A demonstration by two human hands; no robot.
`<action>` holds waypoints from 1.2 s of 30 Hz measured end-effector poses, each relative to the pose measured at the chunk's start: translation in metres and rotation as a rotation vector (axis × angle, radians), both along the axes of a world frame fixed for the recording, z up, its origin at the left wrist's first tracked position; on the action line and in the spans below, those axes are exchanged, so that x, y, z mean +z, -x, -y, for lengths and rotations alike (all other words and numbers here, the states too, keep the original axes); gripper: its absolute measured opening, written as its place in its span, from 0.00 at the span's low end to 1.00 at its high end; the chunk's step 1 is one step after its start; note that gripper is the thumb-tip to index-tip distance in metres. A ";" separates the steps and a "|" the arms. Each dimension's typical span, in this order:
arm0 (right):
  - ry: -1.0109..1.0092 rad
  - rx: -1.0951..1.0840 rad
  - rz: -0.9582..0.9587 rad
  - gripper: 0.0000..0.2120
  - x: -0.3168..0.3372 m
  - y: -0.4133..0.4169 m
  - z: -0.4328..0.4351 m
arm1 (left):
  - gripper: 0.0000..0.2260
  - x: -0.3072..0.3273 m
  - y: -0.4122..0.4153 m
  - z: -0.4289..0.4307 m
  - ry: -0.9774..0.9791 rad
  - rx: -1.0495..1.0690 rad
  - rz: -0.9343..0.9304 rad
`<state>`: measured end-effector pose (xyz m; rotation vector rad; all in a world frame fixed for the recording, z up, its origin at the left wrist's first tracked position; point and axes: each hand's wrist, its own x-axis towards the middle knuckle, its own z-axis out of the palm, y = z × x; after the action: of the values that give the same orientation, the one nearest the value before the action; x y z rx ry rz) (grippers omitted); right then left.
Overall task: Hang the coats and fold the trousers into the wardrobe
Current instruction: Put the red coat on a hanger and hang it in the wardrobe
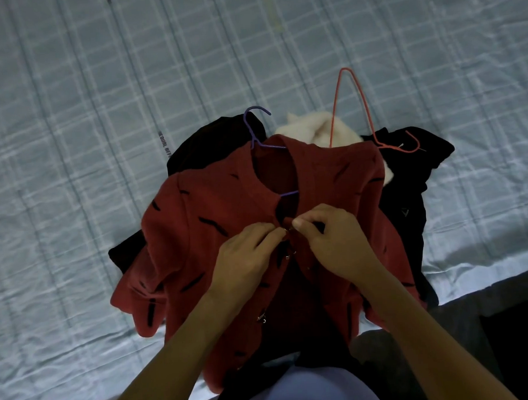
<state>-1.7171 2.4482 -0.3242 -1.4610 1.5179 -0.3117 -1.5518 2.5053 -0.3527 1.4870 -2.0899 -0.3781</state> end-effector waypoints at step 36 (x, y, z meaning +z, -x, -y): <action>-0.019 -0.052 0.045 0.08 0.000 -0.006 0.006 | 0.11 -0.012 -0.003 0.019 -0.034 -0.039 0.013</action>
<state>-1.7113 2.4420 -0.3244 -1.3928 1.5200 -0.3582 -1.5484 2.4868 -0.3647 1.4736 -2.1353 -0.4214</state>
